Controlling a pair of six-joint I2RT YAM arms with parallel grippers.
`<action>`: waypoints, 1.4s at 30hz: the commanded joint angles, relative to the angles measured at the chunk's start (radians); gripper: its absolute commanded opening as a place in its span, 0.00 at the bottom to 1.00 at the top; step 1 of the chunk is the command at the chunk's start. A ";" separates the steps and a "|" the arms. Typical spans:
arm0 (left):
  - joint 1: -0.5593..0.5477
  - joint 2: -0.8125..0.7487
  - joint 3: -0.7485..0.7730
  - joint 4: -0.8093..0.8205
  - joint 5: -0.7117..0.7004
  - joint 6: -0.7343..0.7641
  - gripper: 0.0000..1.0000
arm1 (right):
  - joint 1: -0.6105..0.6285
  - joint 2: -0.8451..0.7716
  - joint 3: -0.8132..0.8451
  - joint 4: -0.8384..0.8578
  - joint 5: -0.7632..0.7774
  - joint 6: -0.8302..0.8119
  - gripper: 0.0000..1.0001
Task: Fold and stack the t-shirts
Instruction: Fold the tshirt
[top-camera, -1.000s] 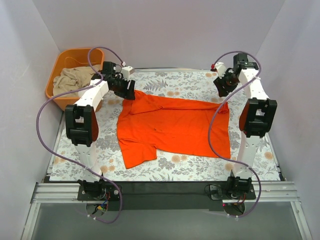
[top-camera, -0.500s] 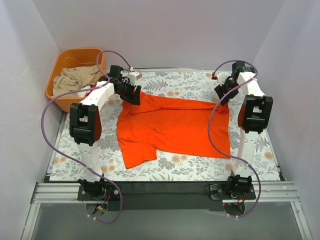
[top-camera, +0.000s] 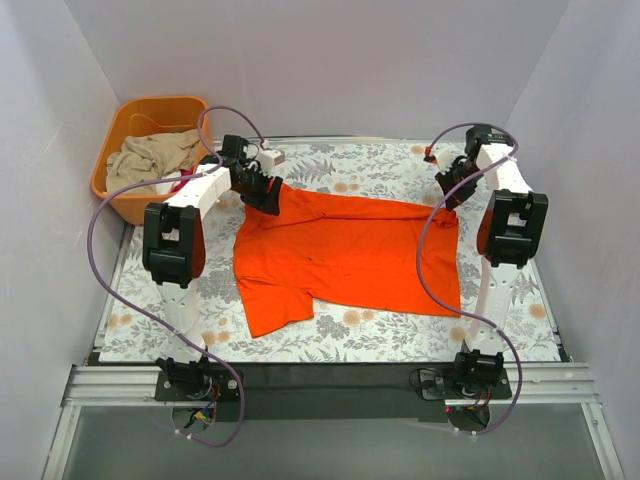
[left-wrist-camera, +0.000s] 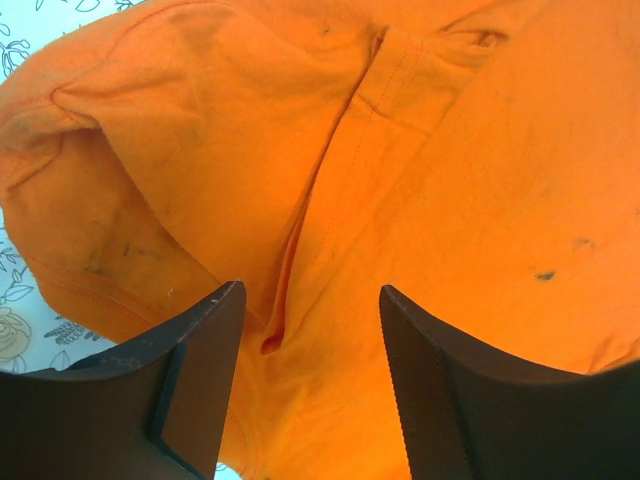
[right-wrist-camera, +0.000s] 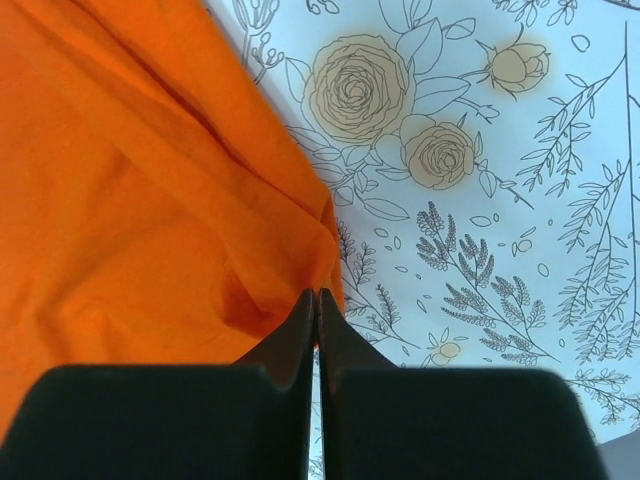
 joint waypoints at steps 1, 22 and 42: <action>-0.008 -0.034 -0.006 -0.018 -0.001 0.095 0.51 | -0.006 -0.107 0.004 -0.033 -0.060 -0.034 0.01; -0.039 0.050 0.014 -0.070 -0.100 0.192 0.13 | 0.043 -0.244 -0.099 -0.037 -0.014 -0.319 0.01; -0.031 -0.034 0.144 0.259 -0.225 0.093 0.00 | 0.037 -0.164 0.069 0.279 0.093 -0.244 0.01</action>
